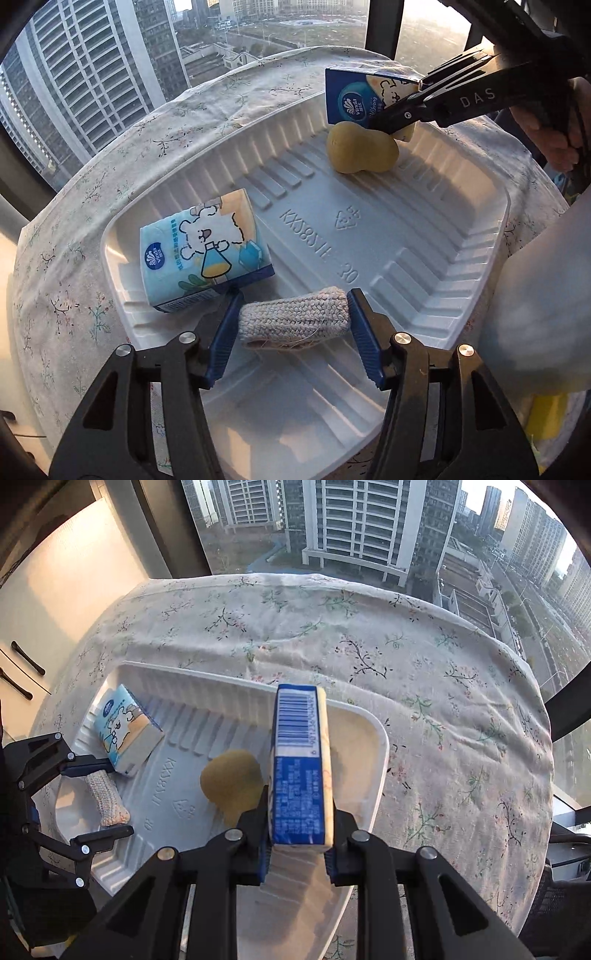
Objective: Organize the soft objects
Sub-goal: 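Carry the sock and tissue box to the white tray and release them, then move both open tools back over the remaining items on the table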
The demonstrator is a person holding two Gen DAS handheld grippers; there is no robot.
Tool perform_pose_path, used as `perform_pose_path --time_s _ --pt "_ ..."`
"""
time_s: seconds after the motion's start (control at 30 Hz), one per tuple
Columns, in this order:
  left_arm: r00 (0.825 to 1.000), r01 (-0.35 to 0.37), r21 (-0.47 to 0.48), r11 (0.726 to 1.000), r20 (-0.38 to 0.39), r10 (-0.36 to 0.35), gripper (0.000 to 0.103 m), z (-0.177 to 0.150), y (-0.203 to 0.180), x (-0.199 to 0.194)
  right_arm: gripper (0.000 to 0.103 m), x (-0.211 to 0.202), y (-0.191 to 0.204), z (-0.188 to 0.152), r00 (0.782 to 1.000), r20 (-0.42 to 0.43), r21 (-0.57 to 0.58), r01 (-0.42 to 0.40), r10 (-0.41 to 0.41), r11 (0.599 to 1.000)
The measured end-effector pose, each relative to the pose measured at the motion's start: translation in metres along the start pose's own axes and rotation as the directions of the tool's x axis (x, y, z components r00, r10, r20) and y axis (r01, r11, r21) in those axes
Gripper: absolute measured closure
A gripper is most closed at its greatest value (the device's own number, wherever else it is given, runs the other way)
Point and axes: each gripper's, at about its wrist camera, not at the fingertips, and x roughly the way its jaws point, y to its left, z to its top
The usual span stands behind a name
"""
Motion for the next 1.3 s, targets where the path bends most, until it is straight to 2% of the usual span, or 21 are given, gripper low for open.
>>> perform_pose_path --time_s 0.03,0.07,0.1,0.13,0.17,0.23,0.27,0.3,0.4,0.47,0.53,0.57,0.6,0.73,0.83,0.93,1.03,1.17,1.23,1.3 --pt "1.0 -0.011 0.001 1.0 0.007 0.011 0.047 0.0 0.0 -0.001 0.079 -0.002 -0.001 0.0 0.997 -0.006 0.024 -0.082 0.082 0.996" --pt "1.0 -0.016 -0.001 1.0 0.013 0.016 0.047 0.0 0.001 -0.002 0.079 -0.005 -0.005 -0.001 0.981 -0.013 0.065 -0.195 0.196 0.979" --pt "1.0 -0.014 -0.007 1.0 0.022 0.014 0.047 -0.001 0.0 -0.005 0.079 -0.007 -0.01 -0.002 0.948 -0.009 0.123 -0.313 0.317 0.942" --pt "0.999 -0.01 -0.017 1.0 0.033 0.01 0.047 0.0 0.002 -0.007 0.079 -0.01 -0.014 -0.004 0.93 0.013 0.163 -0.364 0.367 0.917" --pt "0.999 -0.006 -0.027 1.0 0.045 0.007 0.046 -0.001 0.003 -0.01 0.079 -0.014 -0.014 -0.004 0.939 0.033 0.168 -0.344 0.343 0.924" --pt "0.998 0.001 -0.036 0.999 0.066 0.001 0.044 0.0 0.005 -0.015 0.079 -0.015 -0.008 -0.004 0.974 0.034 0.119 -0.227 0.225 0.967" --pt "0.997 -0.008 -0.038 0.999 0.074 0.011 0.04 0.0 0.005 -0.017 0.079 -0.01 -0.006 -0.004 0.983 0.02 0.109 -0.182 0.181 0.977" --pt "0.996 -0.024 -0.04 0.999 0.083 0.027 0.039 0.0 0.006 -0.02 0.079 -0.005 -0.005 -0.005 0.986 0.0 0.114 -0.164 0.165 0.98" --pt "0.991 -0.07 -0.049 0.996 0.109 0.075 0.036 0.001 0.006 -0.027 0.078 0.008 0.001 -0.009 0.982 -0.039 0.097 -0.18 0.184 0.979" --pt "0.988 -0.075 -0.06 0.995 0.134 0.083 0.036 0.001 0.008 -0.032 0.075 0.01 0.007 -0.011 0.99 -0.034 0.062 -0.132 0.135 0.989" --pt "0.985 -0.076 -0.071 0.995 0.15 0.086 0.033 0.0 0.009 -0.037 0.061 0.009 0.012 -0.012 0.996 -0.018 0.029 -0.084 0.084 0.996" --pt "0.984 -0.073 -0.076 0.994 0.157 0.085 0.033 0.0 0.01 -0.039 0.05 0.007 0.012 -0.013 0.997 -0.005 0.02 -0.076 0.076 0.997" --pt "0.983 -0.075 -0.086 0.993 0.164 0.088 0.033 0.0 0.011 -0.041 0.045 0.005 0.013 -0.013 0.997 0.004 0.017 -0.079 0.079 0.997" --pt "0.976 -0.064 -0.14 0.988 0.196 0.091 0.032 -0.002 0.019 -0.048 0.035 -0.009 0.012 -0.013 0.995 0.052 0.017 -0.088 0.087 0.996" --pt "0.968 -0.087 -0.201 0.976 0.215 0.13 0.032 -0.008 0.028 -0.058 0.031 -0.023 0.006 -0.015 0.992 0.091 0.04 -0.085 0.081 0.996" --pt "0.96 -0.102 -0.268 0.958 0.227 0.166 0.032 -0.017 0.04 -0.07 0.031 -0.036 0.001 -0.025 0.991 0.115 0.065 -0.073 0.065 0.995" --pt "0.94 -0.134 -0.348 0.928 0.253 0.23 0.032 -0.034 0.053 -0.088 0.031 -0.054 -0.004 -0.042 0.986 0.16 0.071 -0.057 0.045 0.996" --pt "0.907 -0.207 -0.451 0.868 0.245 0.344 0.031 -0.063 0.065 -0.11 0.03 -0.073 -0.016 -0.072 0.977 0.204 0.097 0.049 -0.069 0.994" --pt "0.892 -0.256 -0.483 0.837 0.216 0.397 0.03 -0.079 0.069 -0.118 0.03 -0.075 -0.026 -0.088 0.974 0.195 0.123 0.093 -0.116 0.988" --pt "0.881 -0.286 -0.493 0.822 0.202 0.428 0.03 -0.097 0.069 -0.125 0.03 -0.075 -0.037 -0.106 0.975 0.174 0.155 0.109 -0.136 0.982"
